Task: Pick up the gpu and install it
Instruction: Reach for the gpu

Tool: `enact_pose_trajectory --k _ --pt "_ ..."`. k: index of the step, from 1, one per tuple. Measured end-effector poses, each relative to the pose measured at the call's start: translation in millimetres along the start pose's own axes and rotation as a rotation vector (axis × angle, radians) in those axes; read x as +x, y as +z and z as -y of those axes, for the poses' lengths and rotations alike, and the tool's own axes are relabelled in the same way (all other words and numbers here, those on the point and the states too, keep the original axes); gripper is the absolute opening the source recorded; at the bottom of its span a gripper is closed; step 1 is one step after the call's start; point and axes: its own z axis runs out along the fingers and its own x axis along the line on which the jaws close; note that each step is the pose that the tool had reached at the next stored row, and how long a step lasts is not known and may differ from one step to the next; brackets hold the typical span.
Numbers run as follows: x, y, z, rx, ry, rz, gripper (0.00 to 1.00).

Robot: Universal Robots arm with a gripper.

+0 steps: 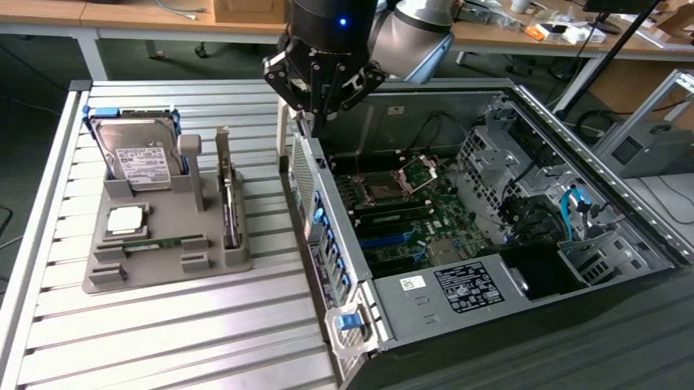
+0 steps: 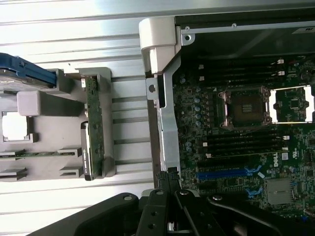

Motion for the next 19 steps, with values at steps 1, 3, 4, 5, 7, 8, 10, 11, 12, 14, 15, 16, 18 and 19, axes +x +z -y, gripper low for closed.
enact_pose_trajectory --k 1,3,4,5,7,8,10,11,12,14,15,16,18,19 --pt "0.1 0.0 0.0 0.0 0.0 -0.0001 0.11" --pt "1.7 0.0 0.1 0.0 0.0 0.0 0.11" --pt "1.9 -0.1 0.1 0.0 0.0 0.0 0.11" --pt "2.1 -0.1 0.2 0.0 0.0 0.0 0.11" --pt "2.7 -0.1 0.2 0.0 0.0 0.0 0.11" --pt "3.1 0.0 0.2 -0.0001 0.0 0.0 0.11" --pt "3.9 -0.1 0.3 0.0 0.0 0.0 0.11" --pt "4.2 -0.1 0.3 0.0 0.0 0.0 0.11" --pt "4.6 -0.1 0.3 0.0 0.0 0.0 0.11" --pt "5.4 -0.1 0.4 0.0 0.0 0.0 0.11" --pt "5.9 -0.2 0.5 0.0 0.0 0.0 0.11" --pt "6.4 -0.2 0.5 0.0001 0.0 0.0 0.11" --pt "8.0 -0.2 0.6 0.0 0.0 0.0 0.11" --pt "9.2 -0.2 0.7 -0.0001 0.0 0.0 0.11"
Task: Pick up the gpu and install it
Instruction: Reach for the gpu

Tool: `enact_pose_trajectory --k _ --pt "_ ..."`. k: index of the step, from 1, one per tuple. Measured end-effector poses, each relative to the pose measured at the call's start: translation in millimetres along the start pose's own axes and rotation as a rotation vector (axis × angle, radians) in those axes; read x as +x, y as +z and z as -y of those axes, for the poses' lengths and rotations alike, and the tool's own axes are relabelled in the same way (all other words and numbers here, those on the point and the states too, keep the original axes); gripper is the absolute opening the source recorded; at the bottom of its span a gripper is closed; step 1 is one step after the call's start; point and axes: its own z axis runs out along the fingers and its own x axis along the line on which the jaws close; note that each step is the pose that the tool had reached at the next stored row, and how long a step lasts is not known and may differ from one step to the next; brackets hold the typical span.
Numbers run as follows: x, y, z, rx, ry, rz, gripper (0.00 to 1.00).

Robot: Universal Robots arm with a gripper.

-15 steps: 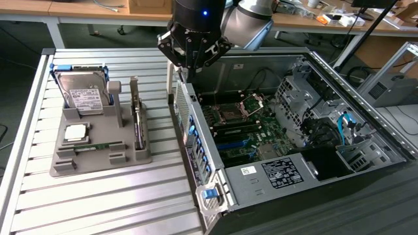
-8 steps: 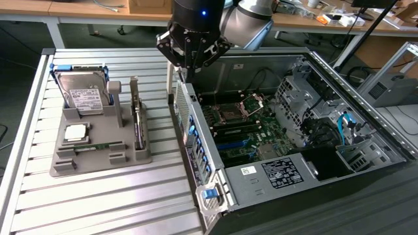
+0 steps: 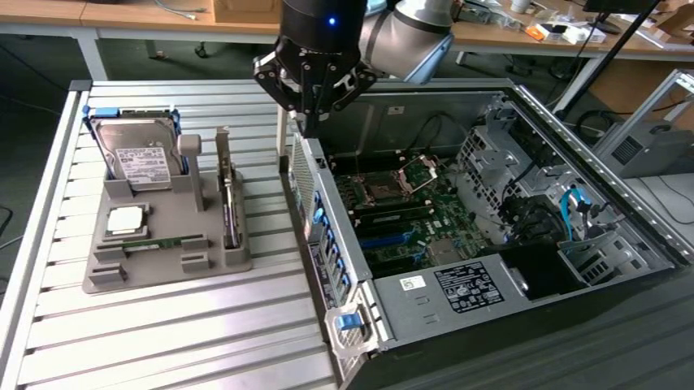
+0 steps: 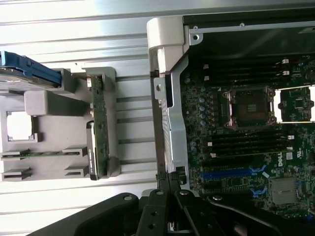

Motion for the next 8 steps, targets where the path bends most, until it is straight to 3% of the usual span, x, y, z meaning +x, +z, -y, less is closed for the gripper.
enact_pose_trajectory --k 8 --pt "3.9 -0.1 0.3 0.0 0.0 0.0 0.11"
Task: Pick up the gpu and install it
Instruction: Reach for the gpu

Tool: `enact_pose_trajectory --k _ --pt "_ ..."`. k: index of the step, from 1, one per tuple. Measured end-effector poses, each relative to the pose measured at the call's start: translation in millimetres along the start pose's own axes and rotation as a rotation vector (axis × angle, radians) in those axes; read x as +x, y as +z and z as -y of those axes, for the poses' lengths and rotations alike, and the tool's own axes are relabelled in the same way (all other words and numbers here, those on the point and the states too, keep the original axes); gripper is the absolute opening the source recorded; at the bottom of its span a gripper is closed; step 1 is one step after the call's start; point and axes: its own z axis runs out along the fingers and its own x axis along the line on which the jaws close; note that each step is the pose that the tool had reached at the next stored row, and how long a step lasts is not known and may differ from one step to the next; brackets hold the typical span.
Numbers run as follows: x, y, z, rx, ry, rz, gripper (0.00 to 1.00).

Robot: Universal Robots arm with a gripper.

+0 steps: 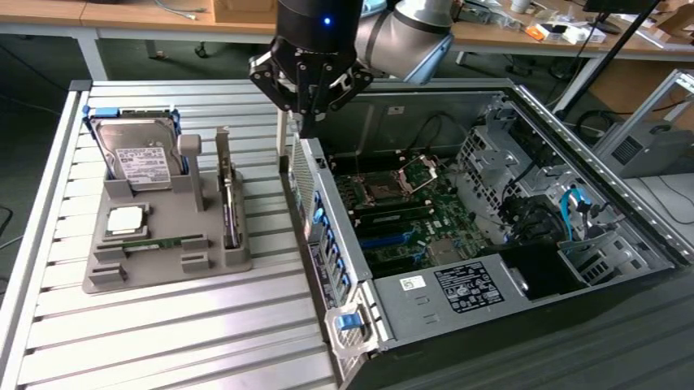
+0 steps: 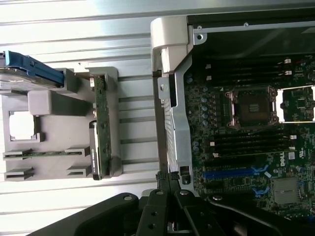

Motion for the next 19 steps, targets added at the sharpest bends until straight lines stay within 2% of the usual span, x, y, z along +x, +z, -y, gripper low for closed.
enact_pose_trajectory --k 19 --pt "7.5 -0.2 0.6 0.0 0.0 0.0 0.11"
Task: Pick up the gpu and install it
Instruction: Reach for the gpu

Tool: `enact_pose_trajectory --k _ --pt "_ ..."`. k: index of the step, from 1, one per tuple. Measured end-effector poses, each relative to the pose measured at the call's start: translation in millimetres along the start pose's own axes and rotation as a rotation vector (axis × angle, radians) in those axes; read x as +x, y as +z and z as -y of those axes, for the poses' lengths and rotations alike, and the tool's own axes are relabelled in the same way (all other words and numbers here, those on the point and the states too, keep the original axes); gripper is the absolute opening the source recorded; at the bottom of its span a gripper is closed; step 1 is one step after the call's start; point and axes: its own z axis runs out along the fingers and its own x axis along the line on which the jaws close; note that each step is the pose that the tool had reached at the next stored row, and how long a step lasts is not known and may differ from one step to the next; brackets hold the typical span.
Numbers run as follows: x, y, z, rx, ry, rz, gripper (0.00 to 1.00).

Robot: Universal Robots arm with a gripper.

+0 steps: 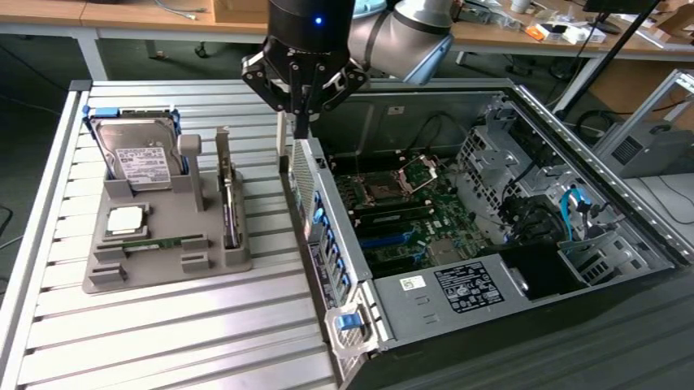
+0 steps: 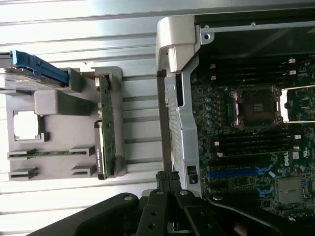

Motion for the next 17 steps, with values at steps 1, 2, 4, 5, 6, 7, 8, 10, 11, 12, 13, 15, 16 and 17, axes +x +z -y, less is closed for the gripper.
enact_pose_trajectory --k 1,2,4,5,6,7,8,10,11,12,13,15,16,17 --pt "0.5 0.0 0.0 0.0 0.0 0.0 0.11" --pt "1.0 -0.1 0.1 0.0 0.0 0.0 0.11" --pt "1.8 0.0 0.1 0.0 0.0 0.0 0.11" --pt "2.4 -0.1 0.2 0.0 0.0 0.0 0.11" --pt "2.7 -0.1 0.2 0.0001 0.0 0.0 0.11" --pt "3.1 -0.1 0.2 0.0 0.0 0.0 0.11" --pt "3.4 -0.1 0.3 0.0 0.0 0.0 0.11" --pt "4.3 -0.2 0.3 0.0001 0.0 0.0 0.11" --pt "4.6 -0.2 0.3 0.0 0.0 0.0 0.11" --pt "5.0 -0.2 0.4 0.0 0.0 0.0 0.11" --pt "5.3 -0.2 0.4 0.0 0.0 0.0 0.11" --pt "5.9 -0.2 0.4 0.0 0.0 0.0 0.11" --pt "6.2 -0.2 0.5 0.0 0.0 0.0 0.11" --pt "6.6 -0.2 0.5 0.0001 0.0 -0.0001 0.11"
